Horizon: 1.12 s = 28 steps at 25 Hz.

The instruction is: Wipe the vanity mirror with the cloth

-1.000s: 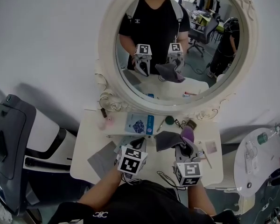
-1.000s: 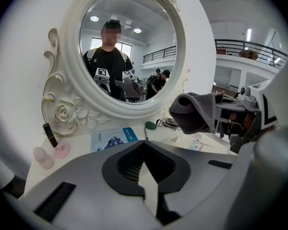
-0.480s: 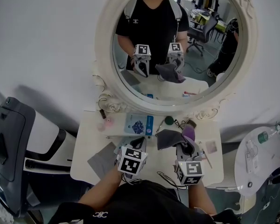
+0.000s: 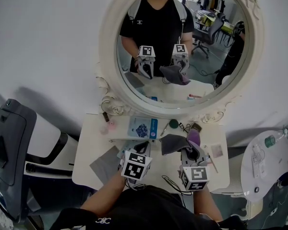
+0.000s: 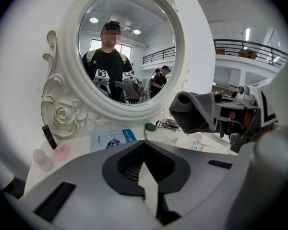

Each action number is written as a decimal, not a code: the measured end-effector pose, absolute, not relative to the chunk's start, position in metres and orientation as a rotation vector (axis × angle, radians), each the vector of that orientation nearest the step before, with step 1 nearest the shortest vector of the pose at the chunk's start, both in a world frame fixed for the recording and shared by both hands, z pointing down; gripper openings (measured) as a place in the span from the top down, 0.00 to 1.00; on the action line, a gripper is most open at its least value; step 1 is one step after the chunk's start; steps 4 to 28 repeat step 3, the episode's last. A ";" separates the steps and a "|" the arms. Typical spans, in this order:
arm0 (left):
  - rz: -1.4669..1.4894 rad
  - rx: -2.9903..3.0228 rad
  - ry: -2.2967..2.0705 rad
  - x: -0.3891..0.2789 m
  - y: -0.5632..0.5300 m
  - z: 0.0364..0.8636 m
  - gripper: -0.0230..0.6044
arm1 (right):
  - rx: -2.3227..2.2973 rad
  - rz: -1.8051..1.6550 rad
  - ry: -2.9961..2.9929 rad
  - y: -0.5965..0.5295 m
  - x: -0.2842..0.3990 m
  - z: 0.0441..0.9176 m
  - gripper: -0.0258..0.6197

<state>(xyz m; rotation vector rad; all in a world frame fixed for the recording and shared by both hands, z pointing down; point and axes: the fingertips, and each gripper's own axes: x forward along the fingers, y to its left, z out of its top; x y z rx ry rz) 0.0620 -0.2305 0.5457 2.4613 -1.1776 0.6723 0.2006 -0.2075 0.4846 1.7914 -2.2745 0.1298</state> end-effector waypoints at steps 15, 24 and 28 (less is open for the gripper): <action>0.676 2.456 -1.176 0.061 -0.230 0.546 0.97 | 1.789 0.128 -2.270 -0.207 0.200 0.485 0.89; 0.676 2.456 -1.176 0.061 -0.230 0.546 0.97 | 1.789 0.128 -2.270 -0.207 0.200 0.485 0.89; 0.676 2.456 -1.176 0.061 -0.230 0.546 0.97 | 1.789 0.128 -2.270 -0.207 0.200 0.485 0.89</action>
